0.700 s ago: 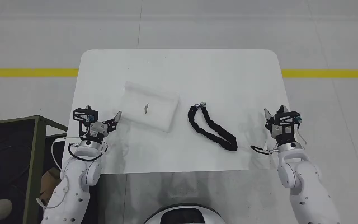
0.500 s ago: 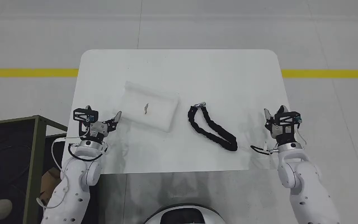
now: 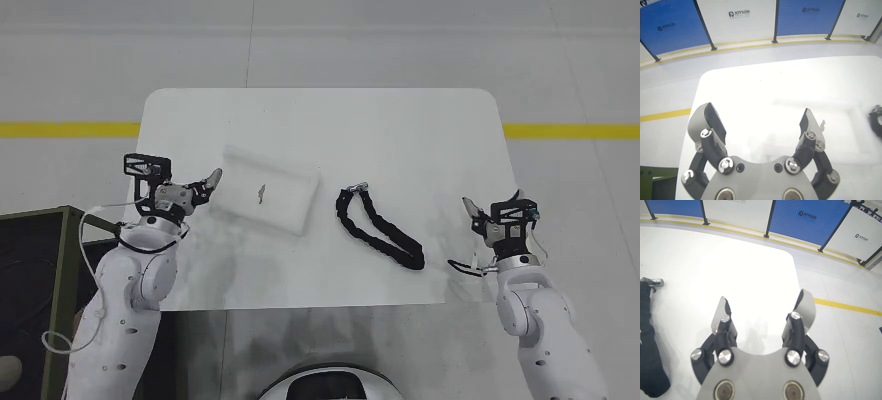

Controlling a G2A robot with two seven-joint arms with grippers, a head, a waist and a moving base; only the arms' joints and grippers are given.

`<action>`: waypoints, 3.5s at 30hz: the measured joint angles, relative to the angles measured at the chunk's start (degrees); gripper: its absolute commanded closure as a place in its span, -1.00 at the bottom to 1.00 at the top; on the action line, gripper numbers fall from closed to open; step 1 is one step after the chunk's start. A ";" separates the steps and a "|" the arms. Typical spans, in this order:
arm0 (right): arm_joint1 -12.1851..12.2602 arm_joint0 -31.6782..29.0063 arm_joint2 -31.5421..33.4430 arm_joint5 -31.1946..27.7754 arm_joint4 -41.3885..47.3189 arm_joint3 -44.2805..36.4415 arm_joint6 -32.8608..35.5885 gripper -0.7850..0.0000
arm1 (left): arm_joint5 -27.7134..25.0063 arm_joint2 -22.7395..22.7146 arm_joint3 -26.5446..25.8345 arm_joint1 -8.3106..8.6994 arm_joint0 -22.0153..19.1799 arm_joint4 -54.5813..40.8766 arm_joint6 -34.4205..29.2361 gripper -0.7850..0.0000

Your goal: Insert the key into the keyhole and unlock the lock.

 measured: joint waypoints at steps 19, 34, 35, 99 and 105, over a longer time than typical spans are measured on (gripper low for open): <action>0.00 0.00 0.00 0.00 0.00 0.00 0.00 -1.00 | -2.03 13.18 14.95 -0.20 -32.29 -23.57 -49.96 -1.00; 0.00 0.00 0.00 0.00 0.00 0.00 0.00 -1.00 | -8.55 22.13 21.39 -0.69 -41.57 -18.69 -62.98 -1.00; 0.00 0.00 0.00 0.00 0.00 0.00 0.00 -1.00 | -8.65 23.04 22.81 -0.86 -42.99 -20.66 -64.06 -1.00; 0.00 0.00 0.00 0.00 0.00 0.00 0.00 -1.00 | 0.12 6.34 17.42 8.30 -26.97 -54.75 -38.17 1.00; 0.00 0.00 0.00 0.00 0.00 0.00 0.00 -1.00 | -0.78 4.46 18.77 8.54 -25.08 -59.50 -39.37 1.00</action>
